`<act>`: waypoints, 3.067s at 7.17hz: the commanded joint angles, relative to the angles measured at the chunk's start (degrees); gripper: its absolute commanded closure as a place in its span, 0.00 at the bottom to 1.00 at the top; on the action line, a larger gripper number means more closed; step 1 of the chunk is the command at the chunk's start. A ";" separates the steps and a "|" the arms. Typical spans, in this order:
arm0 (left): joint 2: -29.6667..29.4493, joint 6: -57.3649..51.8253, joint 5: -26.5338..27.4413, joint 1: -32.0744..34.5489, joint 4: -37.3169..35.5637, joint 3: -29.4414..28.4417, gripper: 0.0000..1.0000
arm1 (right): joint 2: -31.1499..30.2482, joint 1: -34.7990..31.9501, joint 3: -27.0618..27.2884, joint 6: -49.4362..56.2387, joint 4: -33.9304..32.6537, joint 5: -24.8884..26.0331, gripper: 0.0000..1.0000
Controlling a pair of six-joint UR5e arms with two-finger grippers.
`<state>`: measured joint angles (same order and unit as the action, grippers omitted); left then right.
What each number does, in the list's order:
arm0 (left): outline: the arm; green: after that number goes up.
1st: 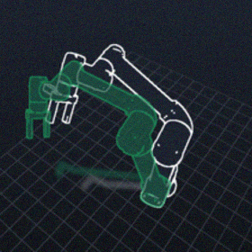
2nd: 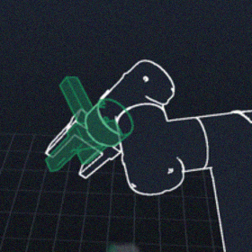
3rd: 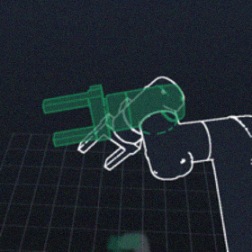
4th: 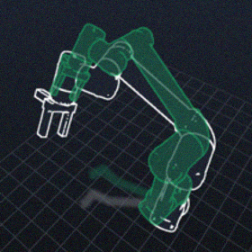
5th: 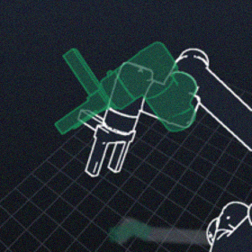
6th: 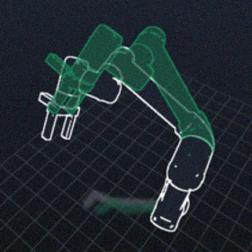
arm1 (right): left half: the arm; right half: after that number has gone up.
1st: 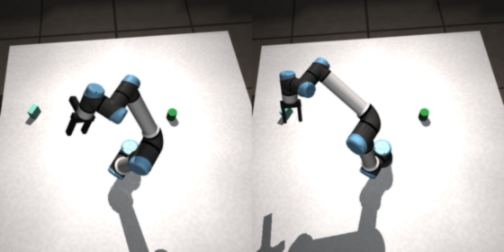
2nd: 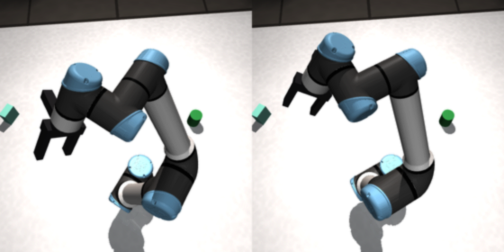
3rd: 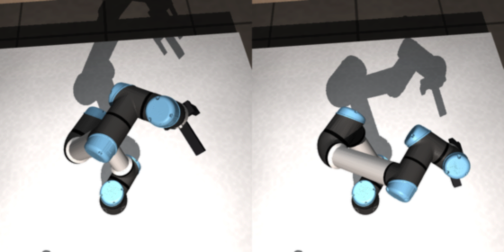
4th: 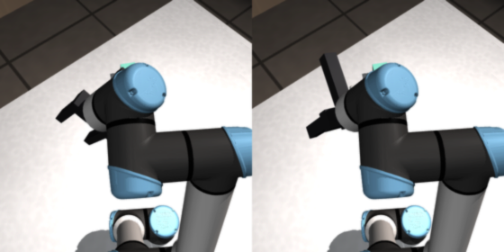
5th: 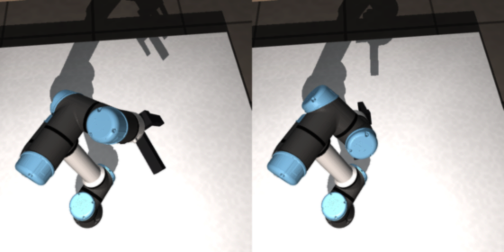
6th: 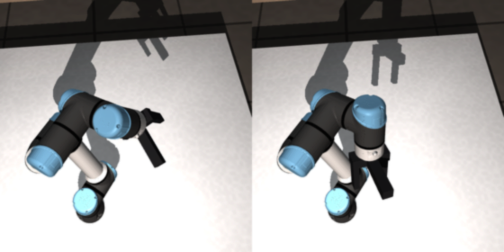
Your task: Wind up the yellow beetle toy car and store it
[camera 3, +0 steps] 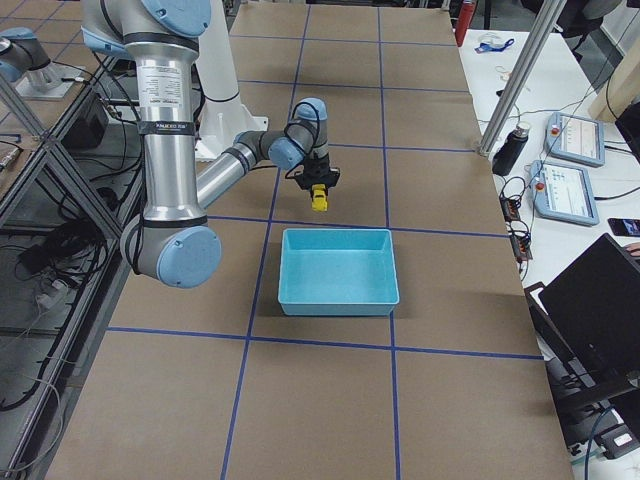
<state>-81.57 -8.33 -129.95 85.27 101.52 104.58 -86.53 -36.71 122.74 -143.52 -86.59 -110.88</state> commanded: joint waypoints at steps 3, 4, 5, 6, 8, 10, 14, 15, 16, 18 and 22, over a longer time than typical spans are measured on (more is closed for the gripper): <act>0.97 0.24 -1.54 0.08 -1.32 2.20 0.00 | 0.32 -14.59 1.99 24.63 -5.41 -9.17 0.98; 1.06 0.24 -1.54 0.16 -1.32 2.21 0.00 | -1.43 -16.53 1.11 28.61 -7.00 -9.00 0.98; 0.89 0.24 -1.45 0.16 -1.32 2.12 0.00 | -5.01 -17.77 0.58 28.82 -6.32 -8.39 0.98; 0.71 0.15 -1.45 0.16 -1.32 2.12 0.00 | -7.83 -18.91 0.22 28.91 -5.71 -8.56 0.98; 0.36 0.07 -1.62 0.16 -1.15 2.12 0.00 | -14.78 -18.93 -5.70 27.87 5.73 -8.47 0.97; 1.06 -0.98 -1.71 0.43 -0.45 2.82 0.00 | -18.66 -18.93 -20.36 24.11 28.20 -8.91 0.97; 1.15 -2.13 -1.71 1.22 -0.62 4.14 0.00 | -19.37 -18.66 -21.93 18.02 33.76 -10.66 0.88; 1.24 -2.13 -1.71 1.22 -0.97 4.75 0.00 | -19.37 -18.66 -21.49 17.84 33.76 -11.19 0.79; 1.24 -2.13 -1.71 1.22 -1.06 5.02 0.00 | -19.29 -18.49 -21.31 17.14 33.85 -11.46 0.46; 1.24 -2.04 -1.71 1.22 -1.15 5.02 0.00 | -19.37 -17.96 -20.26 16.79 33.94 -11.90 0.00; 1.15 -1.61 -2.76 1.74 -4.98 6.33 0.00 | -18.32 -18.91 -11.22 22.37 33.33 -12.77 0.00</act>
<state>-80.35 -10.23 -132.17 86.74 99.12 110.12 -105.27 -54.81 108.88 -124.46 -52.97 -123.10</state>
